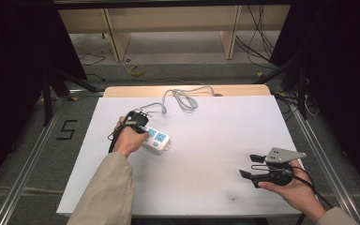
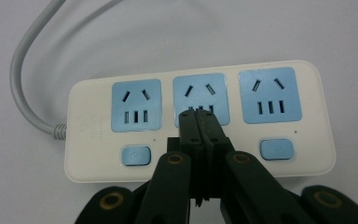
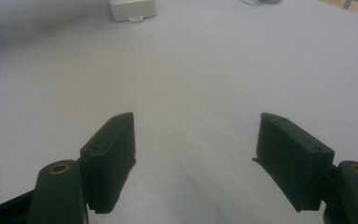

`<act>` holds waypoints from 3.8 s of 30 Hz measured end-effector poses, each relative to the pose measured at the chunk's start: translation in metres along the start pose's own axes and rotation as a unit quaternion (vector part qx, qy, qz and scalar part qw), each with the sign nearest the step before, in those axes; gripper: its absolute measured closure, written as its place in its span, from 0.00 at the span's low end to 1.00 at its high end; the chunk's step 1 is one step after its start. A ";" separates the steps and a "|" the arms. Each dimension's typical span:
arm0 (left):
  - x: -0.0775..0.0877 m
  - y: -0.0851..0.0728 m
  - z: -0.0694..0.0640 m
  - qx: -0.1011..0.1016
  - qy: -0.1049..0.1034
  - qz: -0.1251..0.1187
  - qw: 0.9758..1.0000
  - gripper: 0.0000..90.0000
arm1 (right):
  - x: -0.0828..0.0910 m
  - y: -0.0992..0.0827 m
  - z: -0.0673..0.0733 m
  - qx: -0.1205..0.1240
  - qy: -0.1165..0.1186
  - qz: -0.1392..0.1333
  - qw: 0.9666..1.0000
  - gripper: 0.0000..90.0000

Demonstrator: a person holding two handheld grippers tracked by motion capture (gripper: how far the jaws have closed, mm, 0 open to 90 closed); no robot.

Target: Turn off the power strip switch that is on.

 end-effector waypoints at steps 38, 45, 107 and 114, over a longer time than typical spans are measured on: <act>0.037 0.011 -0.010 0.009 -0.023 -0.138 0.990 0.31 | 0.001 0.000 -0.001 -0.003 0.000 -0.002 1.000 0.32; 0.044 0.006 -0.020 -0.004 -0.025 -0.155 0.988 0.29 | 0.001 0.000 -0.001 -0.004 0.000 -0.002 1.000 0.32; 0.073 -0.079 -0.068 -0.036 0.014 -0.187 0.982 0.19 | 0.000 -0.002 0.001 -0.003 0.007 0.004 1.000 0.31; 0.071 -0.074 -0.073 -0.040 0.010 -0.188 0.981 0.18 | 0.001 -0.002 -0.001 -0.007 0.005 0.001 1.000 0.31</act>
Point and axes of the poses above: each handheld gripper's, and its own axes: x roughly backward along the jaws, y roughly out of its top, z roughly to its left, the point moved 10 cm from there along -x, roughly forward along the jaws, and after that the axes turned 10 degrees about -x, right-handed, at the moved point
